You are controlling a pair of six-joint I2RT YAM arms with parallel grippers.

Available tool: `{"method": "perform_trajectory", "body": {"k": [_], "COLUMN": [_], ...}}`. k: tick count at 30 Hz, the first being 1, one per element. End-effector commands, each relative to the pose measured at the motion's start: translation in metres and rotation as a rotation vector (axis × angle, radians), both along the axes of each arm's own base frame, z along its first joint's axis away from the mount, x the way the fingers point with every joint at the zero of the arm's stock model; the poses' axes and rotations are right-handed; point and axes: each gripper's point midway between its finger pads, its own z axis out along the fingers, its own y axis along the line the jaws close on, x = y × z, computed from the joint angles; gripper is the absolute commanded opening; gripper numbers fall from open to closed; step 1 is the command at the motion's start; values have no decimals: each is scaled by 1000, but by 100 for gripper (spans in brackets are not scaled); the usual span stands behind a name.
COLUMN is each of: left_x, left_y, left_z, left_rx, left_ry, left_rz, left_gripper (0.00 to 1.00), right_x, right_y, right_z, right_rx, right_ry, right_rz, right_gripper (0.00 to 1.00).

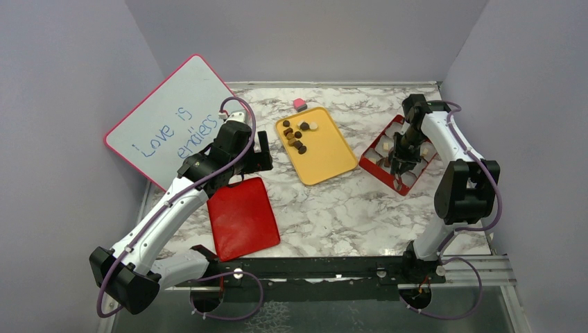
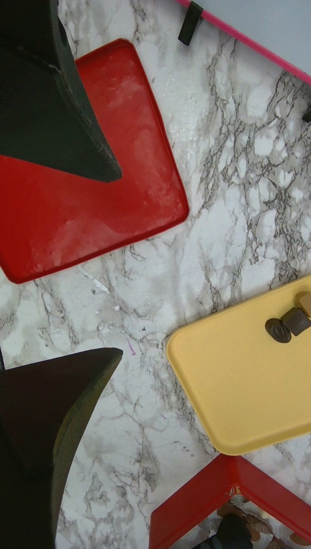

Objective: Pack the chocolate

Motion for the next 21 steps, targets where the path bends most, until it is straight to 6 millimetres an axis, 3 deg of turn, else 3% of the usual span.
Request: {"method": "perform_trajectory", "body": {"k": [1,7,21], "left_x": [1,1,-1], "left_y": [0,0,-1], "left_z": [1,-1,-4], "left_rx": [7,11,6], "left_ry": [-14,-10,-2], "left_rz": [-2,-5,-10], "left_gripper": [99,99,99], "right_x": [-5,-9,-28], "right_y": [-4,0,6], "right_z": [3,15,21], "right_rx": [-13,11,33], "right_ry": [3,-7,26], "right_rz": [4,1,-49], "right_gripper": [26,26,26]}}
